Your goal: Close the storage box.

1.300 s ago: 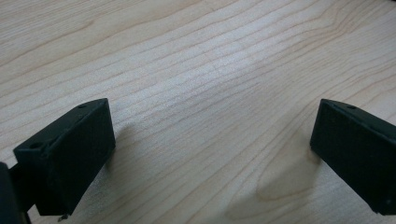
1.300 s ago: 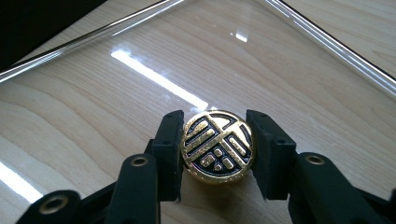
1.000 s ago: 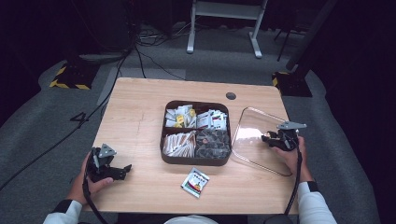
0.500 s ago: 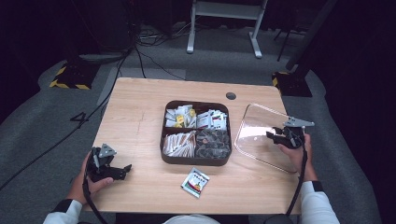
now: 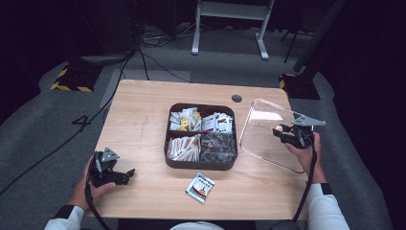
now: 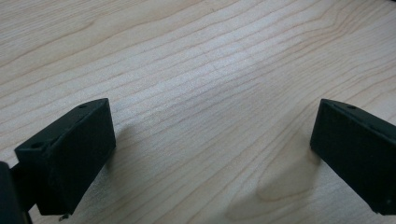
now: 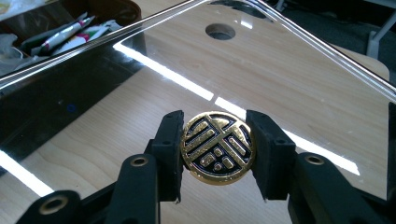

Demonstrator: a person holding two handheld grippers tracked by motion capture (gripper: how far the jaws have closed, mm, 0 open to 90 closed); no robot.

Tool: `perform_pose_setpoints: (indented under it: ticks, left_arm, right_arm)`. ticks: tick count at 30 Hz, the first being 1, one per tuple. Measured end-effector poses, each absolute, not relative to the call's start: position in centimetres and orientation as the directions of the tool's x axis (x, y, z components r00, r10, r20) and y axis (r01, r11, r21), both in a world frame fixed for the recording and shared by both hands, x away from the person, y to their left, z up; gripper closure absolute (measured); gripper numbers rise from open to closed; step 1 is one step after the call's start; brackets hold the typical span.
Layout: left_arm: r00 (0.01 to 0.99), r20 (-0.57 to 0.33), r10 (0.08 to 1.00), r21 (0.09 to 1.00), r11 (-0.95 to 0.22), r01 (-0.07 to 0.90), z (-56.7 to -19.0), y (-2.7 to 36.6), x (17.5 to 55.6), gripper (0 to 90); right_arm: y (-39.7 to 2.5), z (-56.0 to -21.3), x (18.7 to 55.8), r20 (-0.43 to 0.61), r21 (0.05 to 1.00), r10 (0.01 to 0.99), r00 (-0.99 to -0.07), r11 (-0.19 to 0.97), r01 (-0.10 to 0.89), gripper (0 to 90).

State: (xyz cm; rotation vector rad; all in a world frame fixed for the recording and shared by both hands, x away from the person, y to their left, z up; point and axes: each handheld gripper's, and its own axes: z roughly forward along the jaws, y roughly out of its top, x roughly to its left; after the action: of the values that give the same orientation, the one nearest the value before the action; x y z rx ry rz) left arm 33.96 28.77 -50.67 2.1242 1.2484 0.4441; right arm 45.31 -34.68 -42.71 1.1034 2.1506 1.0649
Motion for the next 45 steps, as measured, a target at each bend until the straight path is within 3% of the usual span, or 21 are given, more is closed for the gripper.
perform_pose_setpoints:
  ticks: [21,45]
  left_arm:
    - [0.496,-0.025,0.868,0.664,-0.356,0.657,-50.7,28.8,34.0,0.3]
    - [0.497,-0.022,0.868,0.664,-0.359,0.656,-50.7,28.8,34.0,0.3]
  right_arm:
    - [-30.1,-40.1,46.6,-0.115,0.811,0.787,-0.606,0.427,0.4,59.2]
    - [-24.3,-39.9,47.2,-0.125,0.799,0.734,-0.668,0.473,0.371,59.1]
